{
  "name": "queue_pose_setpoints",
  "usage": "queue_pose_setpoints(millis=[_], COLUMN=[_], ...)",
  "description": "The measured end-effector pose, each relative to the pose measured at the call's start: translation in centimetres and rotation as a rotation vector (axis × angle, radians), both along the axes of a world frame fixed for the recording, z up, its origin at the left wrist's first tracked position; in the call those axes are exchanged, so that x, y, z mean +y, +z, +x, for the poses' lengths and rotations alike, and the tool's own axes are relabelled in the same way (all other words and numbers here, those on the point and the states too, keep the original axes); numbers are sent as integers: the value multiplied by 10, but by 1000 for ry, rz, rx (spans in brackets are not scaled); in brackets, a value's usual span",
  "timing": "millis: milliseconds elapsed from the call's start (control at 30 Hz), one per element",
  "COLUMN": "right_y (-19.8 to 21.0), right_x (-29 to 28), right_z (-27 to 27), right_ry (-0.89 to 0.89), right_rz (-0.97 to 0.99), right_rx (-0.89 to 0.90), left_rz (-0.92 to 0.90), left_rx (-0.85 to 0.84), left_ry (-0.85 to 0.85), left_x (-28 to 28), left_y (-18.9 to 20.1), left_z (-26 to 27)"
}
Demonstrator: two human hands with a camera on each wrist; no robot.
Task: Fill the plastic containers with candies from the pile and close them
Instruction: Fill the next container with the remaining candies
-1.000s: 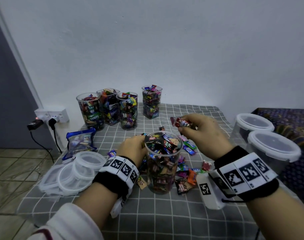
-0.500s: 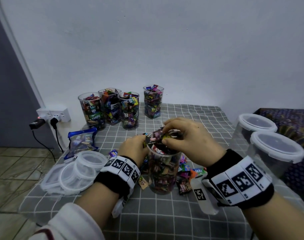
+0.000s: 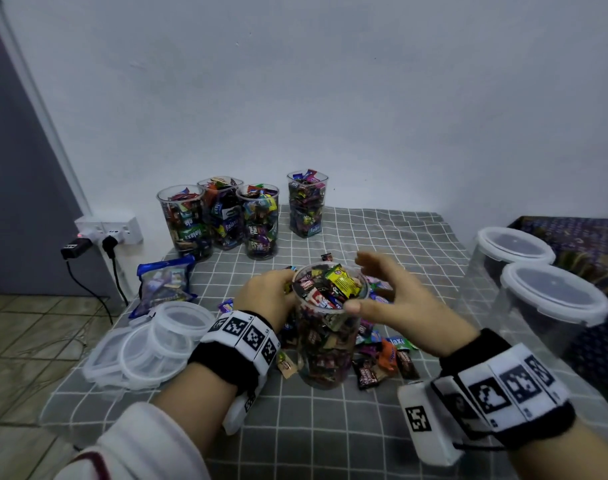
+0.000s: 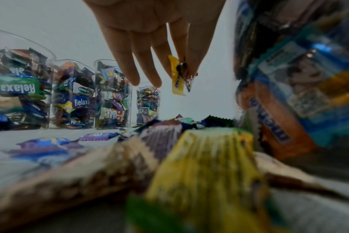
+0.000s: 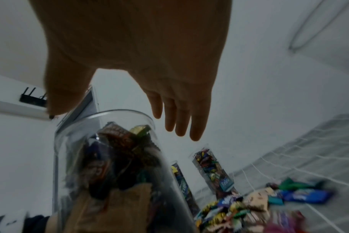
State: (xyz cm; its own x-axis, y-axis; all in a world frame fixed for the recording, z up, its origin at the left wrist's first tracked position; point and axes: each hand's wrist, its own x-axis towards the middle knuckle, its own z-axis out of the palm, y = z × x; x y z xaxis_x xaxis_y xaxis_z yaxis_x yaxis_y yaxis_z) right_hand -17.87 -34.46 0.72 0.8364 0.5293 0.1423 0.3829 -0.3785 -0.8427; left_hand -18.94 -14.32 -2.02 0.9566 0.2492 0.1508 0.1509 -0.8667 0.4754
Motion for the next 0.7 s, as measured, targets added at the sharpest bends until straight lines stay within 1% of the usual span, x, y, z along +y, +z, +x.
queue_pose_setpoints(millis=[100,133,233,300,367,400,467,533,633,700], right_y=[-10,-13,-22,-26,-29,-30,-32,-33,-34,-35], right_x=[3,5,12,15,14,14,13,14,14,14], right_z=[1,1,0,1,2,4,4,3,2,2], right_ry=[76,88,127,111,104,105,112,117,116,113], right_rz=[27,44,53,43,50,59,85,105,119,116], right_rx=[113,136,143,146,155,159,159,151,131,119], left_rz=[-81,-137,-414,-532,-605,-615,-593,-506,-329,-282], left_rx=[-52,-86,-264,-387,-454,-457,-411,-340,-261,-249], left_ry=[-5,0,23,19,-56,-109,-216,-299,-349,-358], left_x=[5,7,18,22,22,20,13,4,-9,-14], left_y=[-2,-2,5,19,35,43,54,59,60,61], left_z=[2,3,4,0,-5,-7,-12,-15,-18,-19])
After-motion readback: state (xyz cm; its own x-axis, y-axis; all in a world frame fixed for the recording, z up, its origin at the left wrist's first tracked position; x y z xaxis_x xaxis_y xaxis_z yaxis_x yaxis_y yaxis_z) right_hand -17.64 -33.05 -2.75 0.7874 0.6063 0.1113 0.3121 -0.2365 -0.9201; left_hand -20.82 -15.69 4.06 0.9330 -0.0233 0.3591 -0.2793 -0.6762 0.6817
